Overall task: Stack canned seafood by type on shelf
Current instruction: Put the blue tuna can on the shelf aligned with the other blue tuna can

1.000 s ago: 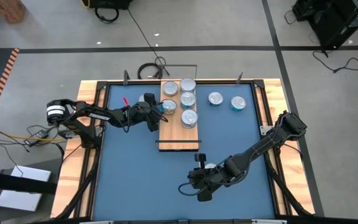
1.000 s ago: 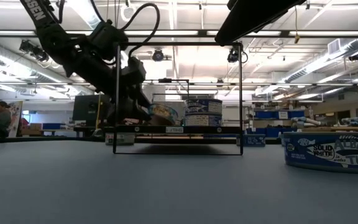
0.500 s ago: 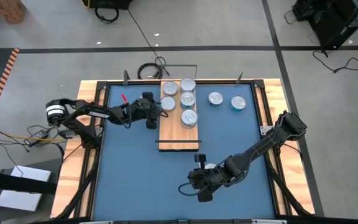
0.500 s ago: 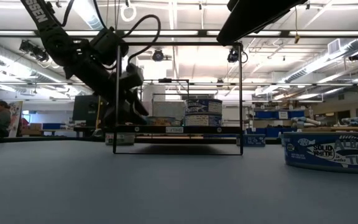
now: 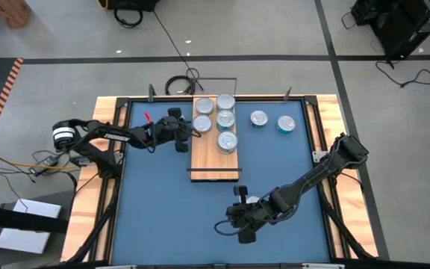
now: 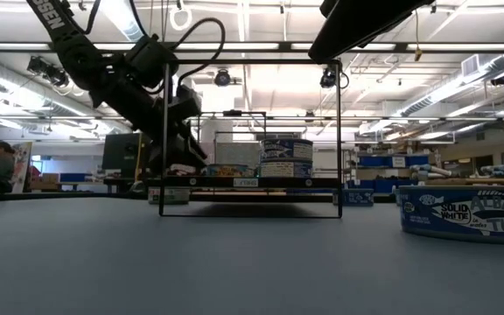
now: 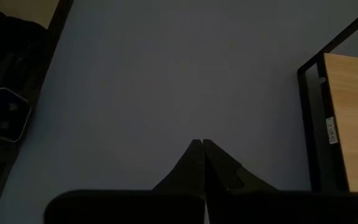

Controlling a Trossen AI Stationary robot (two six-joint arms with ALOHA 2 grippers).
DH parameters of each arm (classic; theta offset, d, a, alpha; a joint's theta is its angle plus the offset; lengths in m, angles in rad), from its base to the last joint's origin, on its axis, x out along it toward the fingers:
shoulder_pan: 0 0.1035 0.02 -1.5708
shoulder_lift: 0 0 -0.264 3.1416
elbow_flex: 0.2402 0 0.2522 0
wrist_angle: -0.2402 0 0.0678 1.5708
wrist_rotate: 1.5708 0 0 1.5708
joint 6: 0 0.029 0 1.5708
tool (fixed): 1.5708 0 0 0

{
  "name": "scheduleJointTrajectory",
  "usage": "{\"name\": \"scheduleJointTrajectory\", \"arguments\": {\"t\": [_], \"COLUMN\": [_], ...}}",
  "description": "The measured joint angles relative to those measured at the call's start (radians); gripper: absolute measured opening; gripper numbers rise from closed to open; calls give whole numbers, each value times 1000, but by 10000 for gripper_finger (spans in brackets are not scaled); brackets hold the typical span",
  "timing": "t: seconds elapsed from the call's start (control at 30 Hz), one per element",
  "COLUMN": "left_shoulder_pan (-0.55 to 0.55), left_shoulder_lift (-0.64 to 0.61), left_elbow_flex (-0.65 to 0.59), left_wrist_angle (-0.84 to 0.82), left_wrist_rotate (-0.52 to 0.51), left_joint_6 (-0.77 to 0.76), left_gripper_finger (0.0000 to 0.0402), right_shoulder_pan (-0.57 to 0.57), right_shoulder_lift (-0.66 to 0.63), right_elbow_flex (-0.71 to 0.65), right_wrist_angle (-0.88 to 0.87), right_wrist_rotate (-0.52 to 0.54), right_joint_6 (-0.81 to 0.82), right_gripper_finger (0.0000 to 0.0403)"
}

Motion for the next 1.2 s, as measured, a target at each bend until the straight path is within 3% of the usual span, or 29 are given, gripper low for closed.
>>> {"name": "scheduleJointTrajectory", "arguments": {"t": [0.2,0.3,0.9,1.2], "left_shoulder_pan": [41,49,74,87], "left_shoulder_lift": [-6,-6,-13,-205], "left_elbow_flex": [-1,-1,-1,-66], "left_wrist_angle": [-41,-40,-23,-48], "left_wrist_rotate": [121,145,186,171], "left_joint_6": [-30,-43,-52,-100], "left_gripper_finger": [41,7,4,3], "right_shoulder_pan": [1,0,0,13], "right_shoulder_lift": [0,0,0,-84], "right_elbow_flex": [0,0,0,0], "right_wrist_angle": [-7,-9,-9,-39], "right_wrist_rotate": [-11,-11,-18,-26], "right_joint_6": [-1,-2,-2,-59], "right_gripper_finger": [1,1,1,2]}}
